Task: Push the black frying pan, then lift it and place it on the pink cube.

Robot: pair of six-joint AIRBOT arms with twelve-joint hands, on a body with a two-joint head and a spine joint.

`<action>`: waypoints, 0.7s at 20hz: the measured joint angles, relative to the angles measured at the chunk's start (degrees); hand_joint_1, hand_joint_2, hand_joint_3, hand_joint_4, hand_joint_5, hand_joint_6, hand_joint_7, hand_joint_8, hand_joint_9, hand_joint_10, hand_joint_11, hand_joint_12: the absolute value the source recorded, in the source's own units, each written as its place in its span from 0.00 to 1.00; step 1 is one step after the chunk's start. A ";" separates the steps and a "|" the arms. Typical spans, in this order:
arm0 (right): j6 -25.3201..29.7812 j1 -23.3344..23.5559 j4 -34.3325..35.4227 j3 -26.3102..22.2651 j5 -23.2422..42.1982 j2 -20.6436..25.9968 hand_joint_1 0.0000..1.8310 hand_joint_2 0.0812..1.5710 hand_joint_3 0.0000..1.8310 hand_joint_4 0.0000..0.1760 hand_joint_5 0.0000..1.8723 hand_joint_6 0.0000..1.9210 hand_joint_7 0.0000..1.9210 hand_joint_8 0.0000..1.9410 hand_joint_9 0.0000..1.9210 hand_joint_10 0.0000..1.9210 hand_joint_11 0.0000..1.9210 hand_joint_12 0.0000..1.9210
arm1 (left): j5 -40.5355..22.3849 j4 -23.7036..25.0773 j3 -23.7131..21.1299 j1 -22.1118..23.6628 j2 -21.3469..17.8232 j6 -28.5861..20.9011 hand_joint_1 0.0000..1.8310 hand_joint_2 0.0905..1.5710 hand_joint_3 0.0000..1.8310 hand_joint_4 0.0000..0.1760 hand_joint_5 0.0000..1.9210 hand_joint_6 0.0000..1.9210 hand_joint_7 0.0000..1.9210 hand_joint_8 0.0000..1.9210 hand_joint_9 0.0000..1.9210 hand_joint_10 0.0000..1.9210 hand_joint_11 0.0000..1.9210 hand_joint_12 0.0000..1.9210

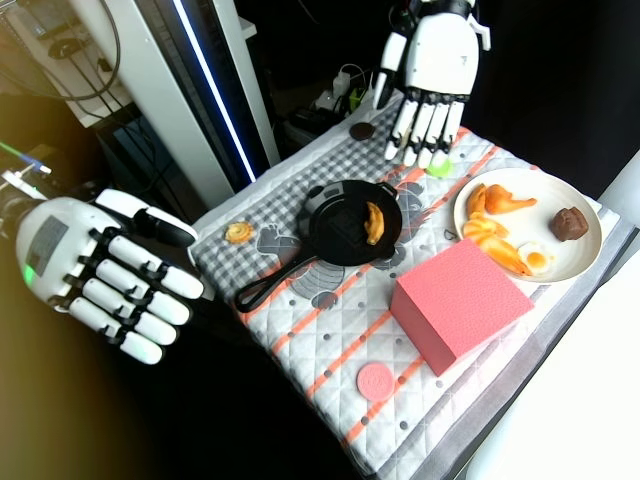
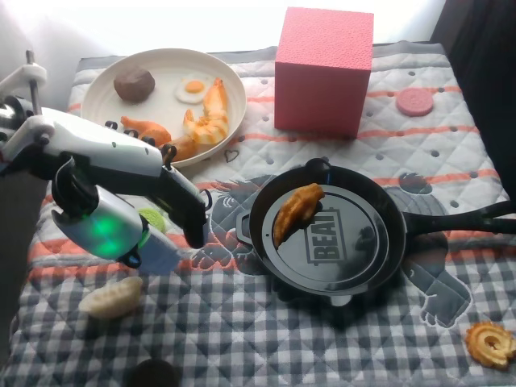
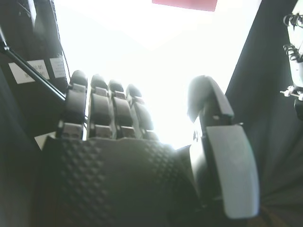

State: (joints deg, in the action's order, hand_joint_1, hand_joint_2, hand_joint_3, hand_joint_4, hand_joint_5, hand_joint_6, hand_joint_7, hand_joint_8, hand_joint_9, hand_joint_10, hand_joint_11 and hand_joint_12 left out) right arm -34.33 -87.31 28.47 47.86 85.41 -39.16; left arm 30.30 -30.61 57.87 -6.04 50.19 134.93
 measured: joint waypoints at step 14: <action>-0.04 0.04 0.44 -0.04 0.11 -0.52 0.25 0.81 0.00 0.00 0.00 0.00 0.00 0.00 0.00 0.00 0.00 0.00 | -3.48 0.42 1.55 -3.61 6.05 2.27 0.12 0.85 0.00 0.11 0.18 0.23 0.23 0.01 0.12 0.14 0.00 0.35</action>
State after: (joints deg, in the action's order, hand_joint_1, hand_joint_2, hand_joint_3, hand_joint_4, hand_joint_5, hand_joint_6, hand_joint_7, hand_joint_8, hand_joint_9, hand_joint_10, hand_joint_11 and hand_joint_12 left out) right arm -34.37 -87.26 28.91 47.81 85.52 -39.68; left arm 26.83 -30.20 59.42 -9.65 56.25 137.21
